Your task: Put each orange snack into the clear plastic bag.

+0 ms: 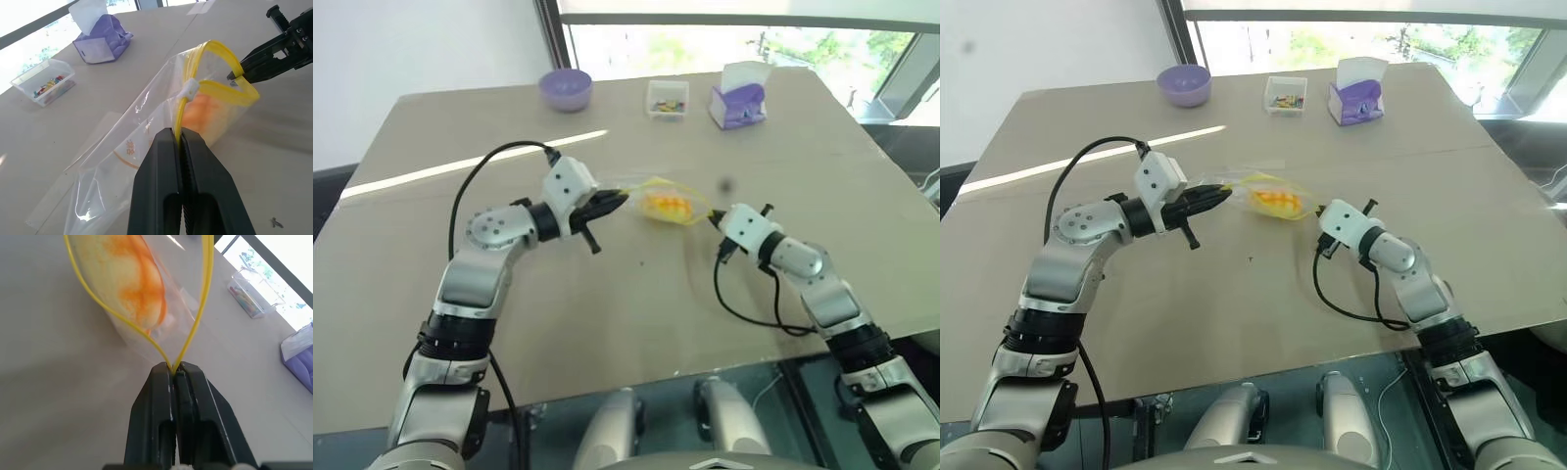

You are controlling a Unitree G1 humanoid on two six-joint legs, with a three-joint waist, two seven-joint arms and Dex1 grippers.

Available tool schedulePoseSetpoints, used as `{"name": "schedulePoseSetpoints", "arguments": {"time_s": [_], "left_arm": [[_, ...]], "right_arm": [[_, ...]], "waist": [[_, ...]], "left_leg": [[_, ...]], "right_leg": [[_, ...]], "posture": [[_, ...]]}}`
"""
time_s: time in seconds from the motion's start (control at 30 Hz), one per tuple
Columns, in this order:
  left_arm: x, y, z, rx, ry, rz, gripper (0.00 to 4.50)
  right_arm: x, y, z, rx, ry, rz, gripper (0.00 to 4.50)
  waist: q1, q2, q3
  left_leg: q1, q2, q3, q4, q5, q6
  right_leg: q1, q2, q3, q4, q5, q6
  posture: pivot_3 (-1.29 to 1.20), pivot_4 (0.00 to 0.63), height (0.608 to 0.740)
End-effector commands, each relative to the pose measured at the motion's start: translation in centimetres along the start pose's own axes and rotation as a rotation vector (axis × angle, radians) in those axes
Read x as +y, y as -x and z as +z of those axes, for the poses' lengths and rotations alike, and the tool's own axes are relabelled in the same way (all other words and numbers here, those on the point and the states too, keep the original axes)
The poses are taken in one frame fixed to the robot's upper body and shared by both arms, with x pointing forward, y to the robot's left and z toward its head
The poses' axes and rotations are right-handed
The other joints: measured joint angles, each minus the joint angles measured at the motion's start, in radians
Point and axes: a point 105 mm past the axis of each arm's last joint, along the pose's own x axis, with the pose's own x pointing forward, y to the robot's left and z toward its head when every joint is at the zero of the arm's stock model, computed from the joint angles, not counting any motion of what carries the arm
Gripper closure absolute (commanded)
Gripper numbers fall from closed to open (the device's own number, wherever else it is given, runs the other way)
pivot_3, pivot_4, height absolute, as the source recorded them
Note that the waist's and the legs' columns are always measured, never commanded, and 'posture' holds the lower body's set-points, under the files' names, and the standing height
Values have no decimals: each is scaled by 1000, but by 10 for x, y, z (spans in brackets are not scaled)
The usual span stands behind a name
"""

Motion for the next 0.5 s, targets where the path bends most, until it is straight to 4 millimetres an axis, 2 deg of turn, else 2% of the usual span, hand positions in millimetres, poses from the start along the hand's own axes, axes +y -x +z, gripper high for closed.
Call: {"name": "schedulePoseSetpoints", "arguments": {"time_s": [0.03,0.17,0.2,0.33,0.37,0.47,0.5], "left_arm": [[5,5,16,-48,-41,22,4500],[13,2,20,-58,-37,38,4500],[19,-1,25,-71,-35,48,4500],[64,-17,51,-141,11,165,4500],[69,-20,54,-144,29,165,4500],[66,-31,64,-174,35,98,4500],[72,-34,68,-197,56,127,4500]], "right_arm": [[-16,8,15,-52,24,-32,4455],[-36,10,21,-61,56,-67,4455],[-47,10,23,-59,78,-88,4455],[-110,12,42,-50,231,-167,4455],[-121,13,47,-50,250,-171,4455],[-153,19,63,-25,332,-139,4455],[-167,21,67,-10,371,-151,4455]], "waist": [[0,0,0],[1,0,0],[1,0,0],[4,0,2],[3,0,2],[-3,0,1],[-3,0,1]], "left_leg": [[0,0,0,0,0,0],[0,0,0,0,0,1],[0,0,0,0,0,1],[0,-2,0,2,0,1],[0,-2,0,2,0,1],[0,-2,0,1,0,0],[0,-2,0,0,1,-2]], "right_leg": [[0,0,0,0,0,0],[0,0,0,0,0,0],[0,0,0,0,0,0],[0,0,0,0,0,0],[1,0,0,0,1,1],[1,0,0,0,1,1],[1,0,0,0,1,1]], "posture": [[0,150,740],[0,150,740],[0,150,740],[0,150,740],[0,150,740],[0,150,740],[0,150,740]]}}
